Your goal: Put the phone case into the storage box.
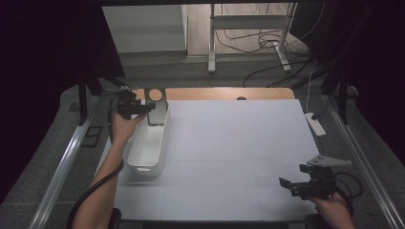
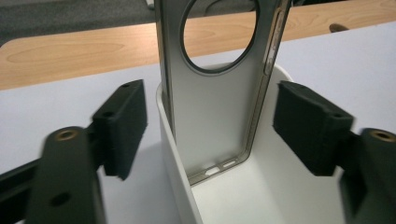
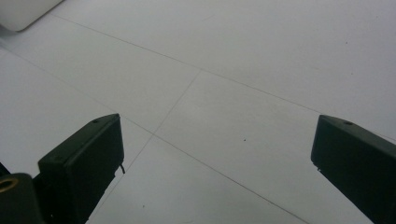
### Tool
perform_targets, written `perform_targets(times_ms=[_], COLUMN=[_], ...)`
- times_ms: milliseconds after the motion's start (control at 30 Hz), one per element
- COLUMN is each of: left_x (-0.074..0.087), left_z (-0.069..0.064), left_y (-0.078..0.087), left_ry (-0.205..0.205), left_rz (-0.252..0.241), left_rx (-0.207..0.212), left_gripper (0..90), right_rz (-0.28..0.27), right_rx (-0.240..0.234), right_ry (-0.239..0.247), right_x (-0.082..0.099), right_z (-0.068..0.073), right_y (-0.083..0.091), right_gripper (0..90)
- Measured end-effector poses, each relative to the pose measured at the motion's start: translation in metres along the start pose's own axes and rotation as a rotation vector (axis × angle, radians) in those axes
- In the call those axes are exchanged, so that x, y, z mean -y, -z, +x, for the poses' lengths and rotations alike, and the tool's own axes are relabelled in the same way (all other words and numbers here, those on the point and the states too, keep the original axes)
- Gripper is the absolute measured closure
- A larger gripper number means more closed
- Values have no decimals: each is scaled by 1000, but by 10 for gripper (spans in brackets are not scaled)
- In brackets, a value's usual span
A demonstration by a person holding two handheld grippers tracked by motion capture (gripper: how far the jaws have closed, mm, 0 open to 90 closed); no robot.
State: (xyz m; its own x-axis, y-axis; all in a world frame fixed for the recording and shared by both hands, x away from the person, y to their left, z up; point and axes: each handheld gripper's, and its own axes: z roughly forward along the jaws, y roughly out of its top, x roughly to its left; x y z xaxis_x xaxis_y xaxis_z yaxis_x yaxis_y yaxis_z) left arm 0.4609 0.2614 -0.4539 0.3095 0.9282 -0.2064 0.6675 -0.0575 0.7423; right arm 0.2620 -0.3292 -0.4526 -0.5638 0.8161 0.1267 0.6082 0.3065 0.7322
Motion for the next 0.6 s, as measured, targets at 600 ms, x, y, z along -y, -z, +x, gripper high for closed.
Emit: perform_targets(times_ms=[600], left_x=[4], left_z=[-3], left_y=[10], left_ry=[-34], left_rz=[-4], left_rx=[78], left_gripper=[82], right_rz=[10], right_rx=[5], right_ry=[9], right_x=[0], right_z=[1], right_y=[-1], right_gripper=[29])
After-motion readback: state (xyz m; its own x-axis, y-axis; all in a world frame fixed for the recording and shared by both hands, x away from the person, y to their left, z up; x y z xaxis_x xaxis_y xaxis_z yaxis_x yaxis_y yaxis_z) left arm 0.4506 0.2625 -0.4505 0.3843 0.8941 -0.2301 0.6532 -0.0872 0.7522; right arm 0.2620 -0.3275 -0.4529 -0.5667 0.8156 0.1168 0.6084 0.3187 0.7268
